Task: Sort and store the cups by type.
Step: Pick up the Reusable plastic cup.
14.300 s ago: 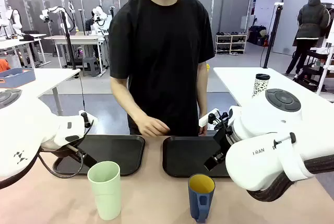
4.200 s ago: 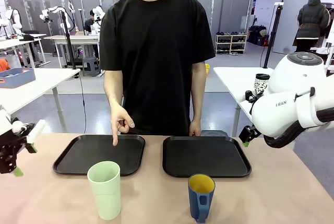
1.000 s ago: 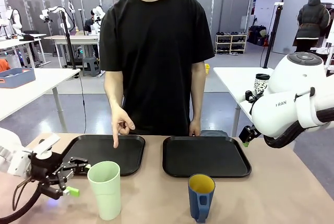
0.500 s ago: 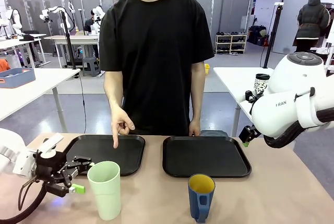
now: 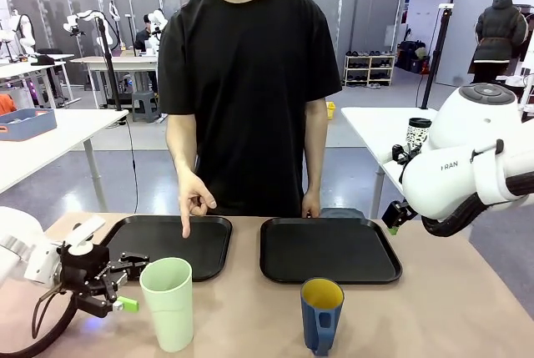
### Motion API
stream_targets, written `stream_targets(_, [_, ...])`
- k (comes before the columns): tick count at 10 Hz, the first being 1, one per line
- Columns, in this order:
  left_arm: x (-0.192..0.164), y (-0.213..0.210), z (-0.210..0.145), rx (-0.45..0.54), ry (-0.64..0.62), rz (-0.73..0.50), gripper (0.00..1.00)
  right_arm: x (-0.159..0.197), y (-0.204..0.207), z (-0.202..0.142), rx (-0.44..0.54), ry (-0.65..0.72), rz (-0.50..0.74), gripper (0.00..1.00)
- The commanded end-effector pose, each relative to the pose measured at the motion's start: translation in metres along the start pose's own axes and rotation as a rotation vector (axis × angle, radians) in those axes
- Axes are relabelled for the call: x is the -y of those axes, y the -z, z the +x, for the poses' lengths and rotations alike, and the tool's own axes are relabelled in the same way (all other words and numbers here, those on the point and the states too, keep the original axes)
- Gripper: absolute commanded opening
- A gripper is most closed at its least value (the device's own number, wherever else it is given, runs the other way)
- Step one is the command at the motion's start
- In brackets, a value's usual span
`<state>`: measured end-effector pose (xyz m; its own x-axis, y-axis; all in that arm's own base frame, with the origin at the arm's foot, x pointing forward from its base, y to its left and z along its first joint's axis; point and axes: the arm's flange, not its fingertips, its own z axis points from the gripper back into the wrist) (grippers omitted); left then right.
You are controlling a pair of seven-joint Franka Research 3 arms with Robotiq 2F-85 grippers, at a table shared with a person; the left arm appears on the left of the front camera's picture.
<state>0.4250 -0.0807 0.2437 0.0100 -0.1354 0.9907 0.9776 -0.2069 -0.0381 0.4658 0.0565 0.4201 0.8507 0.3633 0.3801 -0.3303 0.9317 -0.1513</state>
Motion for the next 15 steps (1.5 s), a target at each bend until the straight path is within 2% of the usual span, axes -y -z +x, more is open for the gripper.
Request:
stream_targets(1, [-0.009,0.006,-0.002,0.02,0.004,-0.028,1.0,0.0,0.001,0.0,0.0,0.002,0.001,1.0])
stream_targets(3, [-0.006,0.014,-0.005,0.013,0.005,-0.077,1.0,0.0,0.001,0.0,0.0,0.002,0.001,1.0])
stream_targets(15, [-0.004,0.065,-0.03,0.091,0.038,-0.134,1.0,0.0,0.001,0.0,0.0,0.002,0.001,1.0])
